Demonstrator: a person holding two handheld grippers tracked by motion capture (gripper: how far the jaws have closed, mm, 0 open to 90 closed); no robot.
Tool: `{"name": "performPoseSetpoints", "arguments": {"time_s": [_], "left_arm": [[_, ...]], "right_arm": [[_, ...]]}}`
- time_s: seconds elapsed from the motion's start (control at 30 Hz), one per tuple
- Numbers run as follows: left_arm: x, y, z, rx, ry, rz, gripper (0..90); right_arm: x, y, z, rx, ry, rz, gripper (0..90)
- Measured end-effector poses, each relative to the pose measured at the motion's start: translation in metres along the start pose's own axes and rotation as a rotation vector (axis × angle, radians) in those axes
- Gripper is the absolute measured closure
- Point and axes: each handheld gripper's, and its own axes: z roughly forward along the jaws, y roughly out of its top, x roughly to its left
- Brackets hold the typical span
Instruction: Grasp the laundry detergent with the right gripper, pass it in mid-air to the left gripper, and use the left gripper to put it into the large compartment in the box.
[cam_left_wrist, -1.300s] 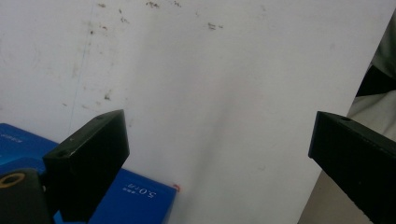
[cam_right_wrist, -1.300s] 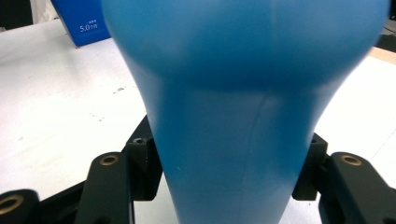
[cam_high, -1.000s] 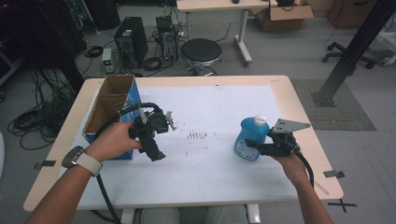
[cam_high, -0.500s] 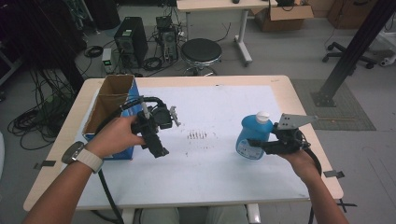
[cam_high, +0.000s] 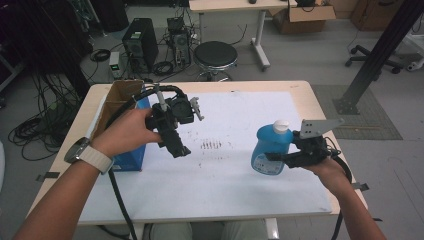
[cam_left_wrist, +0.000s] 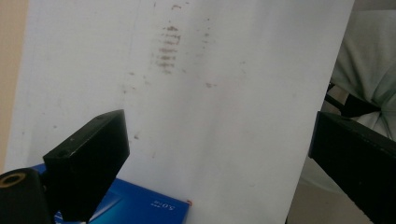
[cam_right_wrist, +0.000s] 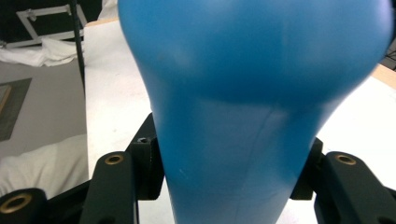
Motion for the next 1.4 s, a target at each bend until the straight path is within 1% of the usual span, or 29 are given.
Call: {"name": "performPoseSetpoints", "arguments": {"time_s": [0.07,0.1,0.17,0.2,0.27,0.3,0.33,0.47,0.53,0.7,0.9,1.17,1.4], "left_arm": [[0.0,0.002,-0.003,-0.002,0.0,0.003,5.6],[-0.001,0.006,-0.006,0.0,-0.003,0.01,5.7],[-0.002,0.008,-0.007,0.004,-0.005,0.018,5.6],[-0.003,0.011,-0.009,0.001,-0.009,0.024,5.7],[-0.005,0.017,-0.013,-0.005,-0.02,0.037,5.6],[-0.005,0.017,-0.013,-0.005,-0.02,0.037,5.6],[-0.006,0.019,-0.014,-0.004,-0.024,0.046,5.6],[-0.009,0.026,-0.017,-0.002,-0.034,0.063,5.6],[-0.009,0.026,-0.018,-0.001,-0.036,0.065,5.6],[-0.012,0.028,-0.019,-0.002,-0.05,0.076,5.7],[-0.015,0.031,-0.021,-0.008,-0.066,0.084,5.7],[-0.018,0.036,-0.02,-0.003,-0.09,0.099,5.6],[-0.02,0.04,-0.019,-0.016,-0.116,0.109,5.6]], "right_arm": [[0.001,0.002,0.0,0.003,0.006,-0.006,44.4],[0.002,0.006,0.001,0.007,0.022,-0.017,44.4],[0.003,0.008,0.002,0.008,0.029,-0.022,44.4],[0.004,0.013,0.003,0.009,0.053,-0.032,44.4],[0.006,0.017,0.005,0.01,0.069,-0.036,44.4],[0.006,0.017,0.005,0.01,0.069,-0.036,44.4],[0.007,0.019,0.006,0.011,0.076,-0.043,44.4],[0.01,0.03,0.014,0.014,0.113,-0.069,44.5],[0.011,0.031,0.016,0.014,0.12,-0.074,44.5],[0.014,0.037,0.026,0.011,0.163,-0.097,44.5],[0.017,0.041,0.035,0.007,0.19,-0.122,44.5],[0.021,0.045,0.047,0.023,0.217,-0.14,44.5],[0.025,0.05,0.058,0.033,0.242,-0.159,44.5]]}}
